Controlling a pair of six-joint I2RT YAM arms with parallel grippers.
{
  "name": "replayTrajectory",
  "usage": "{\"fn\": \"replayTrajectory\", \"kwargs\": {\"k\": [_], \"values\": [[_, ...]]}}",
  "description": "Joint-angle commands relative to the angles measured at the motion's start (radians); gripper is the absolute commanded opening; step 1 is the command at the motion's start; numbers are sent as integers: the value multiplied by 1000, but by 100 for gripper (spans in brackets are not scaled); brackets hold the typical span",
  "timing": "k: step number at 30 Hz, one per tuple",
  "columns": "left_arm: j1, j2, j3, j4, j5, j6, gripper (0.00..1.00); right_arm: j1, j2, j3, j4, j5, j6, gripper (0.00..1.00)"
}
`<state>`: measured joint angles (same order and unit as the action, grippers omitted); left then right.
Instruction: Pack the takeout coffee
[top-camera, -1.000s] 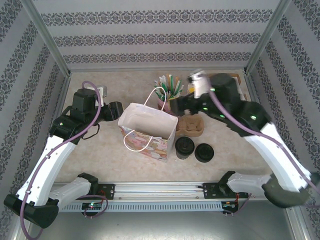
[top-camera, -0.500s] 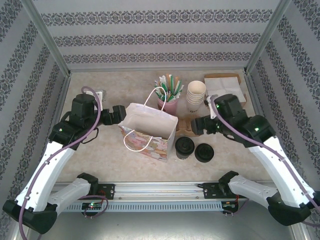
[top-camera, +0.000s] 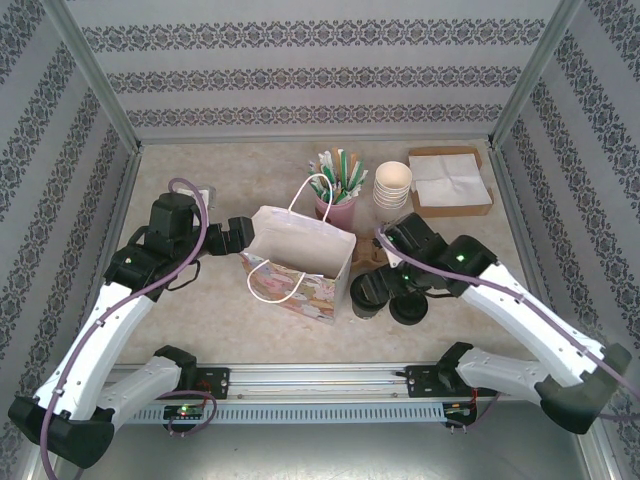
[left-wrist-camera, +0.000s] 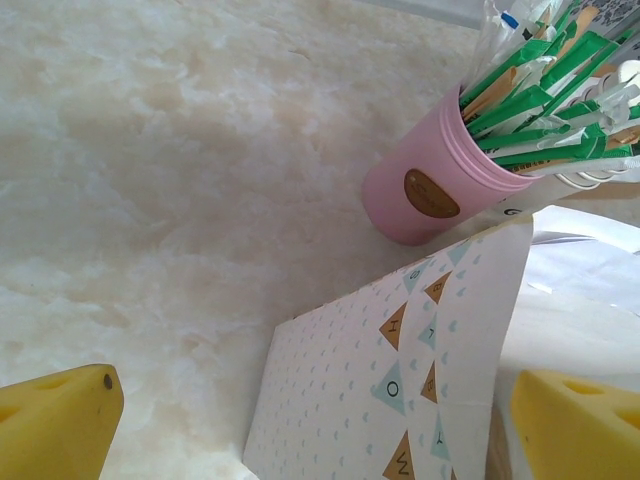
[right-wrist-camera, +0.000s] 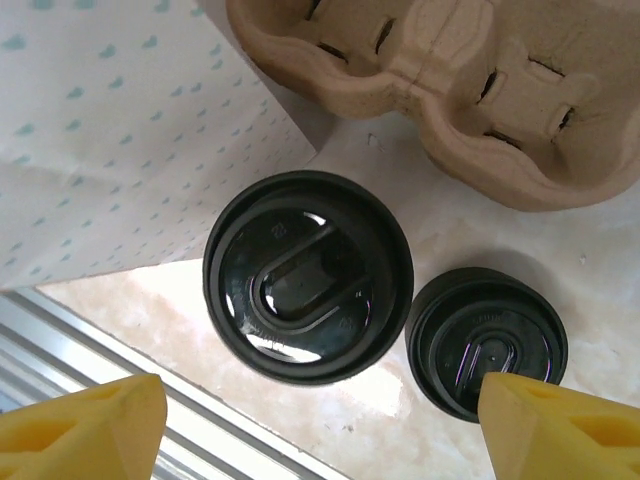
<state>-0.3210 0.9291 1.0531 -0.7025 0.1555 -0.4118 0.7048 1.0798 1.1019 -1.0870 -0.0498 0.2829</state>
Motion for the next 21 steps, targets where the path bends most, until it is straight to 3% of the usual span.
{"fn": "replayTrajectory", "kwargs": {"k": [1, 11, 21], "values": [[-2, -23, -4, -12, 11, -7, 100, 8, 75, 38, 29, 31, 29, 81], [-3, -45, -45, -7, 12, -19, 100, 64, 98, -43, 120, 73, 172, 82], [-2, -50, -45, -6, 16, -22, 100, 100, 152, -60, 105, 140, 205, 83]]}}
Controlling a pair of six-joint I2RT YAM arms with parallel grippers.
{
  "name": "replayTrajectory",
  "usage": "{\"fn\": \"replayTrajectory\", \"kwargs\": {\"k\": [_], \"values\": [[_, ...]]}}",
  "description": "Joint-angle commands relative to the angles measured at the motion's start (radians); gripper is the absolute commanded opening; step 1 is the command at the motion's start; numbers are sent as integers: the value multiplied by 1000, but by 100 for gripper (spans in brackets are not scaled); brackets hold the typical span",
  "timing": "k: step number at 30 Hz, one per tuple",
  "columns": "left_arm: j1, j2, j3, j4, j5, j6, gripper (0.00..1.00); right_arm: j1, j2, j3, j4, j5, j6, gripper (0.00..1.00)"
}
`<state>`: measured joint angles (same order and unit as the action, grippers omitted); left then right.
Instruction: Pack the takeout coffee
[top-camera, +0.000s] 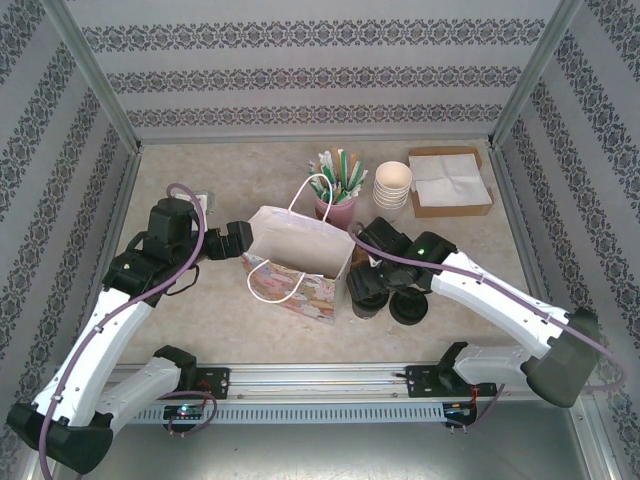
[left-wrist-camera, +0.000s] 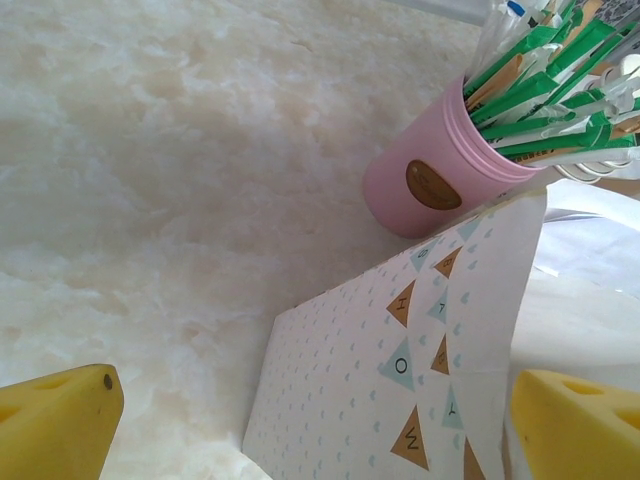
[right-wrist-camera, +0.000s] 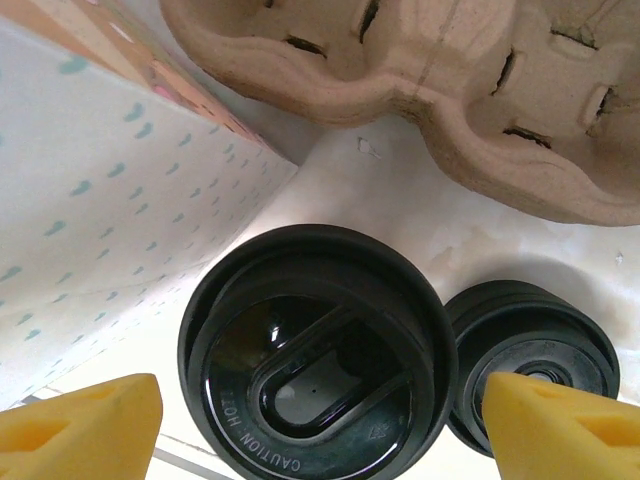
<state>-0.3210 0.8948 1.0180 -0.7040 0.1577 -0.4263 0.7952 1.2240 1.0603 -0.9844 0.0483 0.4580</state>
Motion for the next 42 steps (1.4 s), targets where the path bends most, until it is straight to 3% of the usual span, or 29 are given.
{"fn": "replayTrajectory", "kwargs": {"k": [1, 42], "values": [[-3, -15, -11, -5, 13, -8, 100, 13, 11, -20, 5, 39, 34, 83], [-3, 1, 6, -2, 22, -16, 98, 69, 83, -39, 6, 79, 64, 78]]}}
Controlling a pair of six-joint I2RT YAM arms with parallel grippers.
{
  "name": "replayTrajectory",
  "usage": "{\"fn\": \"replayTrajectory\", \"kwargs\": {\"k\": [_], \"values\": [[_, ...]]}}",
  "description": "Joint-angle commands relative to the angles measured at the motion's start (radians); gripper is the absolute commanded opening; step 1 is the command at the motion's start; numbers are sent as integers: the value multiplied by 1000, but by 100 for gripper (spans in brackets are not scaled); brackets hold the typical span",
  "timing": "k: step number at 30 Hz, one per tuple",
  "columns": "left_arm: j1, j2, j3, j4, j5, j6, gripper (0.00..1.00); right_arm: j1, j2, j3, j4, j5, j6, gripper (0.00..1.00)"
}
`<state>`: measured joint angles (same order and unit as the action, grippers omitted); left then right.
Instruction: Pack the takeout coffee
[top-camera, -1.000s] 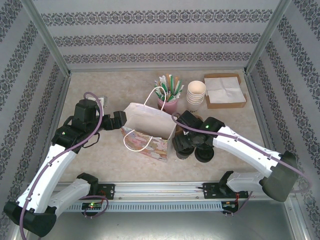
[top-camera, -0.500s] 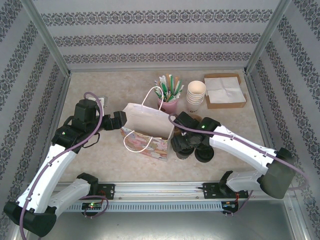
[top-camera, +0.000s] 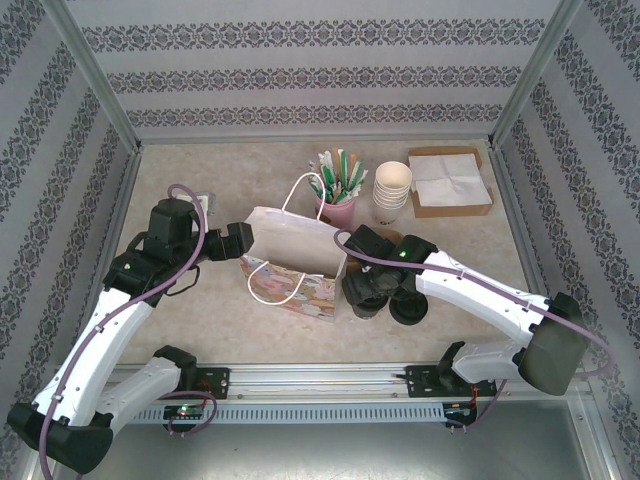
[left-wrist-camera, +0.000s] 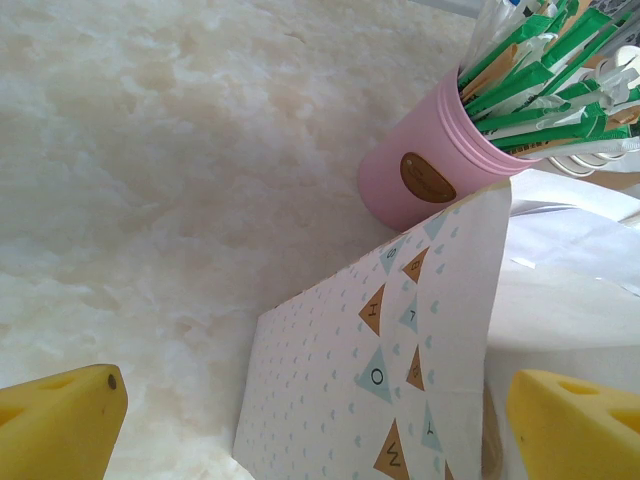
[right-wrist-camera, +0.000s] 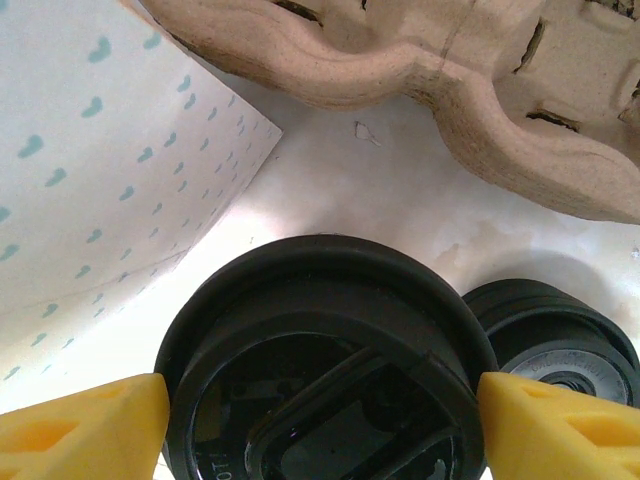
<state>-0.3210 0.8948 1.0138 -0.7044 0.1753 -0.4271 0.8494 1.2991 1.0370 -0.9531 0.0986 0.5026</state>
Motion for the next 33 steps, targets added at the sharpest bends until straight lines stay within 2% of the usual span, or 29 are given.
{"fn": "replayTrajectory", "kwargs": {"k": [1, 5, 14, 27, 33], "values": [[-2, 2, 9, 0, 7, -15, 98, 16, 7, -16, -24, 32, 19, 78], [-2, 3, 12, 2, 6, -16, 98, 16, 3, -21, -25, 30, 19, 73], [-3, 6, 14, 2, 10, -17, 97, 16, 13, -30, -27, 26, 18, 77], [-2, 16, 17, 8, 15, -23, 97, 16, 8, -33, -33, 27, 23, 73], [-3, 16, 20, 10, 15, -23, 97, 16, -42, -20, -17, 38, 36, 69]]}}
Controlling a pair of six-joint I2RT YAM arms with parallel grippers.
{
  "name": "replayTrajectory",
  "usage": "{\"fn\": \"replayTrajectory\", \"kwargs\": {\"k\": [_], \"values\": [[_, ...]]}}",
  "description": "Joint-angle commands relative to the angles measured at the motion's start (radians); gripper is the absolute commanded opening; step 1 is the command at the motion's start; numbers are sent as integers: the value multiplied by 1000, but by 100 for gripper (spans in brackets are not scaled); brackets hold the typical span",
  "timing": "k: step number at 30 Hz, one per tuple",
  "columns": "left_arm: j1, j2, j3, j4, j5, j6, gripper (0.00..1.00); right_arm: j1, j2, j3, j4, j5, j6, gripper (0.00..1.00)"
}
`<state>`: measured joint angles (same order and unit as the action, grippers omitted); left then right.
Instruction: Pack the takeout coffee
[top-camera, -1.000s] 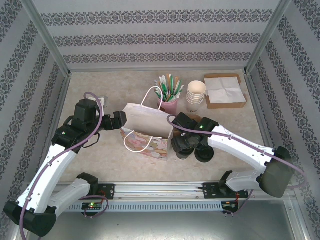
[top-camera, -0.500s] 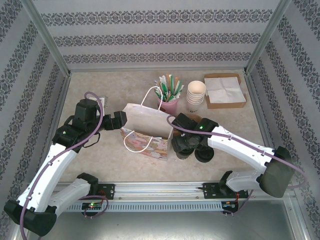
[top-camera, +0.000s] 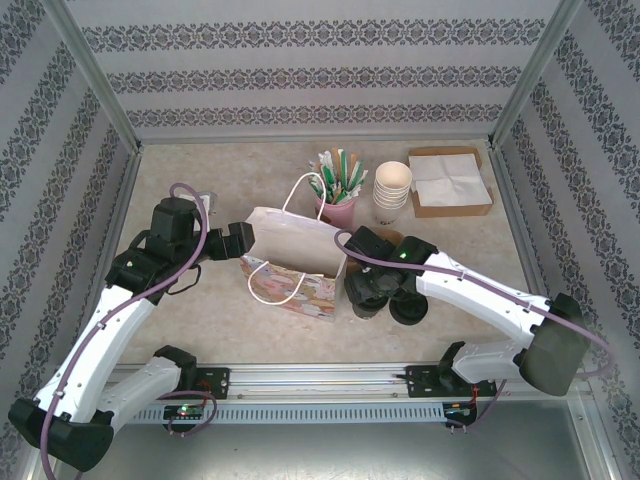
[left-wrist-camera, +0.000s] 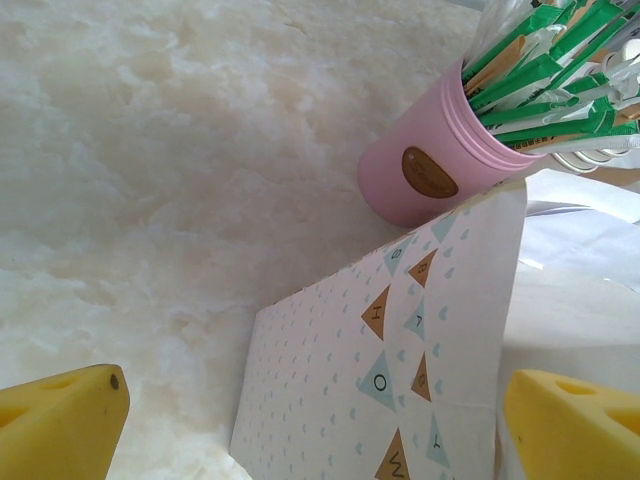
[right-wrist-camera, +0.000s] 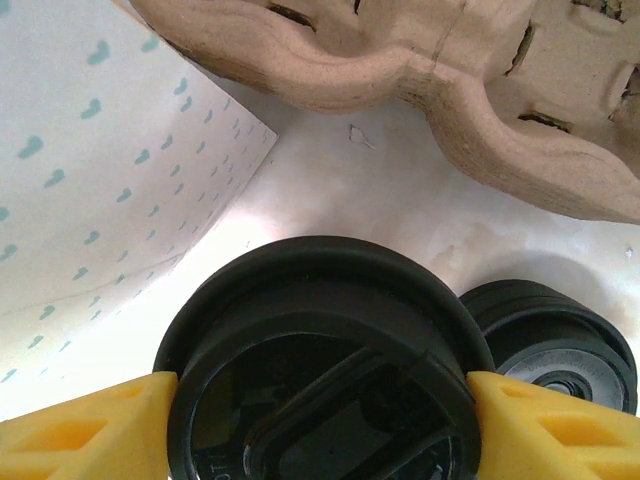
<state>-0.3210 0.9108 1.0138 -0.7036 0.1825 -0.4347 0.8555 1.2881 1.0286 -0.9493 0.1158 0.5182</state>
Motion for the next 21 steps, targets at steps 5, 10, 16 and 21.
{"fn": "replayTrajectory", "kwargs": {"k": [5, 10, 16, 21], "values": [[-3, 3, 20, 16, 15, -19, 97, 10, -89, 15, -28, 26, 18, 69], [-2, 3, 29, 15, 14, -19, 97, 7, -118, 75, -93, 43, 4, 69], [-2, 3, 44, 4, 14, -13, 96, 7, -180, 169, -189, 122, -26, 69], [-2, 4, 55, 3, 14, -13, 96, -3, -232, 295, -246, 157, -64, 68]]}}
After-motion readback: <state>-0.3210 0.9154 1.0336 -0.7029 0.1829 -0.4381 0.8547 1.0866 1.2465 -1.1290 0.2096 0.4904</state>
